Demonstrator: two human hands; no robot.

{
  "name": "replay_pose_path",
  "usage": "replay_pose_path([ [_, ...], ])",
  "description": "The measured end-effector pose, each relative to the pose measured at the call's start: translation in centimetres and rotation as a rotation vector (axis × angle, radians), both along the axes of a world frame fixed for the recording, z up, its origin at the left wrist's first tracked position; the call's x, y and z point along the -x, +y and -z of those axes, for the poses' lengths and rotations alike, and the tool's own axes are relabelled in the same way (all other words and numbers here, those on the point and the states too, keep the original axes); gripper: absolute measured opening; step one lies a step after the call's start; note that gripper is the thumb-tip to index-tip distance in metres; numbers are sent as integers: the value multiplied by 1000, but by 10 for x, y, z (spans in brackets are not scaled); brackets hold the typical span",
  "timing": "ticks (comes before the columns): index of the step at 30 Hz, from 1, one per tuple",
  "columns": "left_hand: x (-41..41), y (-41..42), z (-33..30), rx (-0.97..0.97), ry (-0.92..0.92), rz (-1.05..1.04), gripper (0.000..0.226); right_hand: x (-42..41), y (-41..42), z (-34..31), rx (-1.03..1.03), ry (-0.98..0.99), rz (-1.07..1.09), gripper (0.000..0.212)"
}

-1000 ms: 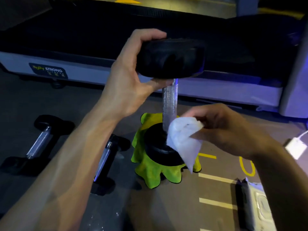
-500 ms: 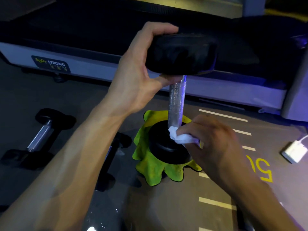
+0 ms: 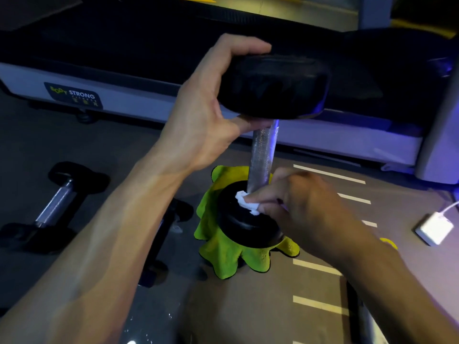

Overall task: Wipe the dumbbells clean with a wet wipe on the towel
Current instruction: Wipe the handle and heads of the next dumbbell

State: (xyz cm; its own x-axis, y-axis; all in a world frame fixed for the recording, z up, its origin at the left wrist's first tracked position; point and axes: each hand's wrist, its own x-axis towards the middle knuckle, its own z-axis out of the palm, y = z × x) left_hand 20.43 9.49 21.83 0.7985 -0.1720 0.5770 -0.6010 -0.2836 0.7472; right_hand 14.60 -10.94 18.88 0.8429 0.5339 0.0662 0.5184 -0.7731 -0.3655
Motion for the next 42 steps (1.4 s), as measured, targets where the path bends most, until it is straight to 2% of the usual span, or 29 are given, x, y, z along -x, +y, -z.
replay_pose_path([
  [7, 0, -3, 0, 26, 5, 15, 76, 8, -5, 23, -160, -383, -73, 24],
  [11, 1, -2, -2, 1, -9, 17, 72, -14, 4, 1, -197, -591, 56, 34],
  [13, 0, -1, -3, 13, 1, 21, 72, -11, 4, 7, -175, -587, 81, 32],
  [17, -1, 0, -2, 38, 22, 21, 74, 18, 0, 19, -11, -387, -34, 27],
  [19, 1, -1, -1, 20, 16, 29, 73, 4, -1, 5, 19, -446, -34, 26],
  [22, 2, -1, -3, 19, 9, 25, 72, -17, 4, -4, -102, -649, 150, 35],
  [27, 0, 6, -3, 6, 58, 92, 75, 14, 4, 32, -61, -527, 41, 29],
  [29, 3, 7, -4, 25, 86, 131, 67, 5, 5, 21, -90, -546, 41, 28],
  [32, 3, 2, -8, 88, 117, 110, 37, -11, 15, 2, -266, -668, 162, 21],
  [34, 0, 1, -9, 112, 144, 80, 29, -8, 21, 8, -283, -689, 172, 27],
  [38, -4, 1, -7, 144, 152, 79, 28, 19, 18, 35, -132, -568, 130, 48],
  [42, -4, -2, -8, 140, 142, 72, 25, 11, 21, 11, -107, -554, 143, 53],
])
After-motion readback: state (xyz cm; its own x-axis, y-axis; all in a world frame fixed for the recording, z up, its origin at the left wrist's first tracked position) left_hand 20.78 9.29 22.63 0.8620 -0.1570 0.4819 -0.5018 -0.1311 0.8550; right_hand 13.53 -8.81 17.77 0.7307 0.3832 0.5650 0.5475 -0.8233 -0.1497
